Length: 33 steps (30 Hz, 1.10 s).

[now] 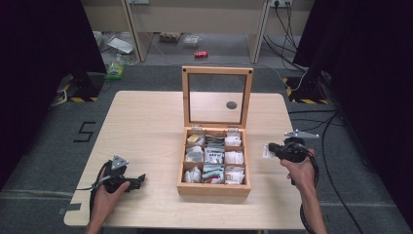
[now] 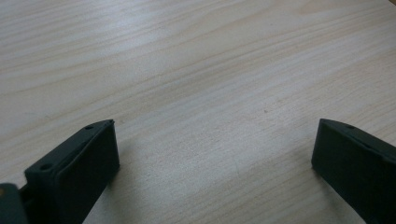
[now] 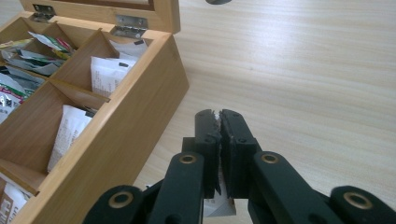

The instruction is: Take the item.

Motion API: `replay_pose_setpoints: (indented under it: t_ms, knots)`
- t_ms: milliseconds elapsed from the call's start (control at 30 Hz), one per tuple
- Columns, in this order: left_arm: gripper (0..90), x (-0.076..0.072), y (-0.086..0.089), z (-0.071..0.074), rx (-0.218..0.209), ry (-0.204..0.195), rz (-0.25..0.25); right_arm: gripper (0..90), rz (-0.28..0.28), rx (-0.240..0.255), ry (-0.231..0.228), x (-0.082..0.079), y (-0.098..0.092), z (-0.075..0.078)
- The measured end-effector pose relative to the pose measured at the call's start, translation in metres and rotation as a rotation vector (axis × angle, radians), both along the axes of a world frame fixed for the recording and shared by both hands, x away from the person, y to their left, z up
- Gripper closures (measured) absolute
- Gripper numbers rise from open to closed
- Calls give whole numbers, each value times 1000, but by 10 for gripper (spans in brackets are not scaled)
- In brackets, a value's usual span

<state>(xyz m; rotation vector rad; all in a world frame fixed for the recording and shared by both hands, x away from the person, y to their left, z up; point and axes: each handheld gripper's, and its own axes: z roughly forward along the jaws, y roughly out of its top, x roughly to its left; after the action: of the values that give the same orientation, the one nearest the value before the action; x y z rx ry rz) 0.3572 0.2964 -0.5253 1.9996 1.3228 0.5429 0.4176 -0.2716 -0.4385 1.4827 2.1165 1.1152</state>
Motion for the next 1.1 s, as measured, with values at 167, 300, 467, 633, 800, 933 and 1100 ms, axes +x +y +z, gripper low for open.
replay_pose_setpoints:
  t_ms: [167,300,467,633,800,933,1100]
  knots:
    - [0,0,0,0,-1,0,0,861,-9,-4,16,2,0,-6]
    - [0,0,0,0,0,0,0,860,-15,-18,25,4,-2,-13]
    - [0,0,0,0,0,0,0,857,-32,-23,49,6,-5,-22]
    - [0,0,0,0,-1,0,0,852,-35,-38,61,8,-7,-30]
    - [0,0,0,0,0,0,0,849,-35,-43,71,9,-7,-34]
    - [0,0,0,0,0,0,0,843,-32,-52,74,9,-6,-37]
    - [0,0,0,0,-1,1,0,824,-22,-65,79,10,-4,-39]
